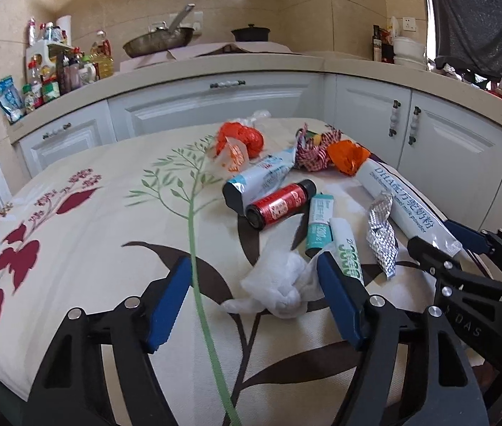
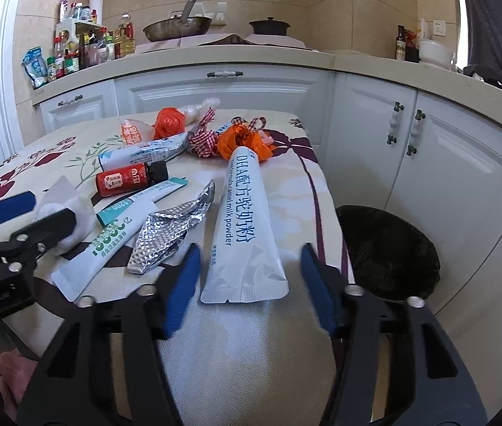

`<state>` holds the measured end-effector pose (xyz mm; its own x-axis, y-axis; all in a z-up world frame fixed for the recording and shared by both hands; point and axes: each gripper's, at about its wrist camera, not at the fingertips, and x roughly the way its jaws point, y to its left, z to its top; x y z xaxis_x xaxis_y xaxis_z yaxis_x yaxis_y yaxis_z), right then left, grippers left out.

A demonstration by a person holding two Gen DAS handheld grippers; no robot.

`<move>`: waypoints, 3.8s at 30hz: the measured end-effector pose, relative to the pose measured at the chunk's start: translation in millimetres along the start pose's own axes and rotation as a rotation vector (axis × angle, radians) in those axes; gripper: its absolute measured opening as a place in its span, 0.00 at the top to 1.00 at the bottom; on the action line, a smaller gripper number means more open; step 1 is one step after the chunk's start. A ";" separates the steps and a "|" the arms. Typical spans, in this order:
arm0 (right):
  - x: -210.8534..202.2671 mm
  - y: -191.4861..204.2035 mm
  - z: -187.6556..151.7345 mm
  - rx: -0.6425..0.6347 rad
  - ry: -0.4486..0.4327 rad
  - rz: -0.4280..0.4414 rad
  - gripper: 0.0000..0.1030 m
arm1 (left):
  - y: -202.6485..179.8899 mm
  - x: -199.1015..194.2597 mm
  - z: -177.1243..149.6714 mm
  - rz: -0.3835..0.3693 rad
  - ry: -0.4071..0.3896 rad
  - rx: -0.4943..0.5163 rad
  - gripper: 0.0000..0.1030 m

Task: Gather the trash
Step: 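Grasp the white tissue with the left tool while the right tool grasps the white milk-powder sachet, then carry tissue and sachet over the black bin and open both tools, then move both tools back to the table and grasp the foil wrapper with the right tool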

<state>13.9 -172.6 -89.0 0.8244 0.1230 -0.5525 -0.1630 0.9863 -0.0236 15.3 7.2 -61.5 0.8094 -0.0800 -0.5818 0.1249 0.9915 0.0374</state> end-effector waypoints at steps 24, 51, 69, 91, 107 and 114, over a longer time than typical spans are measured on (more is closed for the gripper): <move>-16.4 -17.2 12.2 0.026 -0.065 0.008 0.62 | -3.1 -13.9 16.2 -0.018 -0.048 -0.018 0.71; -2.0 -197.6 43.3 0.202 -0.154 -0.252 0.62 | -173.9 52.6 124.2 -0.162 -0.093 0.020 0.71; 72.7 -262.7 24.2 0.292 -0.076 -0.245 0.62 | -258.4 160.8 130.6 -0.090 0.109 0.069 0.70; 53.9 -271.9 27.5 0.353 -0.084 -0.303 0.51 | -255.4 133.1 148.8 -0.117 0.023 0.060 0.29; -16.0 -159.0 39.4 0.269 -0.134 -0.184 0.44 | -134.7 35.3 118.4 -0.065 -0.065 0.053 0.27; -20.8 -84.6 40.8 0.183 -0.134 -0.063 0.44 | -69.0 13.1 96.6 0.040 -0.074 0.010 0.27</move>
<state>32.6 -254.1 -41.5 0.8963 0.0619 -0.4391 -0.0179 0.9945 0.1036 72.7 -72.3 6.7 0.8542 -0.0482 -0.5177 0.0969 0.9930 0.0674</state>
